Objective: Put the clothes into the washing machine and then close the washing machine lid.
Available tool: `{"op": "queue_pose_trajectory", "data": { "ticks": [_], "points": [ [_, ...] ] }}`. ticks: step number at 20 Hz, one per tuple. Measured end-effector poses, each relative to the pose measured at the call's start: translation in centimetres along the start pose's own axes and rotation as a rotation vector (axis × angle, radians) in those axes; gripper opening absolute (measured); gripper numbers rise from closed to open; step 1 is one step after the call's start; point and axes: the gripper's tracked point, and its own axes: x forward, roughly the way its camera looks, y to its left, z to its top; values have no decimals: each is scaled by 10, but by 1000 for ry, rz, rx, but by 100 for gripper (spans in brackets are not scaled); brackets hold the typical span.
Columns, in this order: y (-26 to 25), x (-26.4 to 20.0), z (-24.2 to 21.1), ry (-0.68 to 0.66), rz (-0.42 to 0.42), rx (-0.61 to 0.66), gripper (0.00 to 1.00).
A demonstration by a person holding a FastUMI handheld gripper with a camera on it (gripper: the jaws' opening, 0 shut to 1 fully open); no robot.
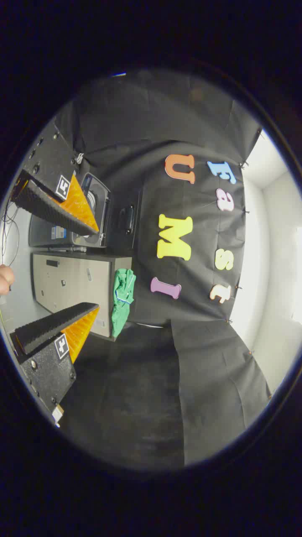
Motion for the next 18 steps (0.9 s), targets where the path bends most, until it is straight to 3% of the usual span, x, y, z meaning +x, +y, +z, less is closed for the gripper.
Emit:
{"op": "queue_pose_trajectory", "data": {
  "ticks": [18],
  "points": [
    [6, 8, 36, -62, 16, -19, 100]
  ]
}}
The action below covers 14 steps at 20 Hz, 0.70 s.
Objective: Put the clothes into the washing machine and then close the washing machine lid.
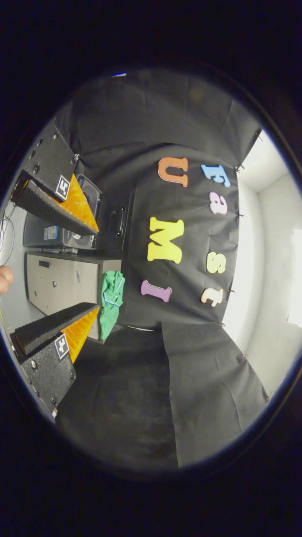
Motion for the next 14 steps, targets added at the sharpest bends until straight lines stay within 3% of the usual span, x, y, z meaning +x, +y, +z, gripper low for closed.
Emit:
{"op": "queue_pose_trajectory", "data": {
  "ticks": [9, 14],
  "points": [
    [-7, 22, 23, -3, -37, 2, 100],
    [-38, 70, 40, 0, -66, -29, 100]
  ]
}}
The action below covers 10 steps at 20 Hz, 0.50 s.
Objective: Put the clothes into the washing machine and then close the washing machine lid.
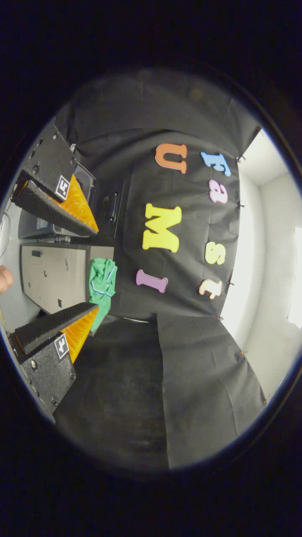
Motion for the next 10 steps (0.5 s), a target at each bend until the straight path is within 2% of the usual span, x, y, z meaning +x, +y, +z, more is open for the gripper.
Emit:
{"op": "queue_pose_trajectory", "data": {
  "ticks": [10],
  "points": [
    [-43, 191, -4, 166, 82, -36, 100]
  ]
}}
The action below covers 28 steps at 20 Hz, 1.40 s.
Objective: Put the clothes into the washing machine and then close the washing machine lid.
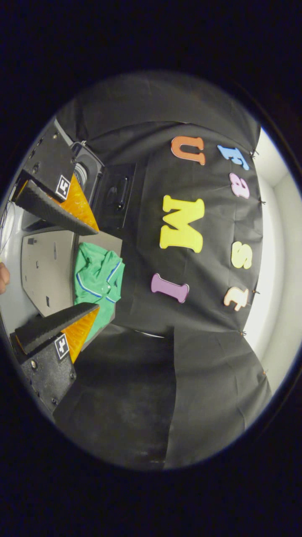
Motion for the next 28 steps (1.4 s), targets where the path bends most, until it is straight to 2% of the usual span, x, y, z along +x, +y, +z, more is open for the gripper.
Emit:
{"op": "queue_pose_trajectory", "data": {
  "ticks": [4, 10, 15, 18, 22, 25, 28],
  "points": [
    [-20, 73, 6, 87, 22, -36, 100],
    [-49, 170, 2, 202, 38, 38, 100],
    [-46, 232, -26, 341, 69, 65, 100],
    [-44, 249, -35, 382, 76, 86, 100],
    [-43, 258, -58, 452, 84, 47, 100],
    [-48, 257, -86, 551, 72, 31, 100],
    [-45, 260, -91, 575, 108, 108, 100]
  ]
}}
